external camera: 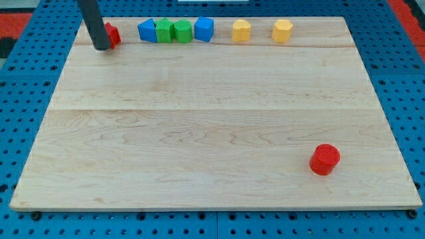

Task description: Place the red star to the left of the blue triangle

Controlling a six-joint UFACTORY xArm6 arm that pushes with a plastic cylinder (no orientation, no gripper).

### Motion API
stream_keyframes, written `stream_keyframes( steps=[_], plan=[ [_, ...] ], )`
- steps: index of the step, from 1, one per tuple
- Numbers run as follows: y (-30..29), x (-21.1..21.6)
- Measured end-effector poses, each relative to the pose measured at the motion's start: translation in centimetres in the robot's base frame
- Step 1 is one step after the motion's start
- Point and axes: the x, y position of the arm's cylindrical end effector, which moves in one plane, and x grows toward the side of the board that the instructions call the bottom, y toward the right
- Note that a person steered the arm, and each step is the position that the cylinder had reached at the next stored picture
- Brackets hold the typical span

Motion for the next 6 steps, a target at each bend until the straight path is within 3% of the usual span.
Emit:
stream_keyframes(
  steps=[1, 2, 6],
  plan=[
    [-4.1, 2.8],
    [-7.6, 0.2],
    [-0.4, -4.5]
  ],
)
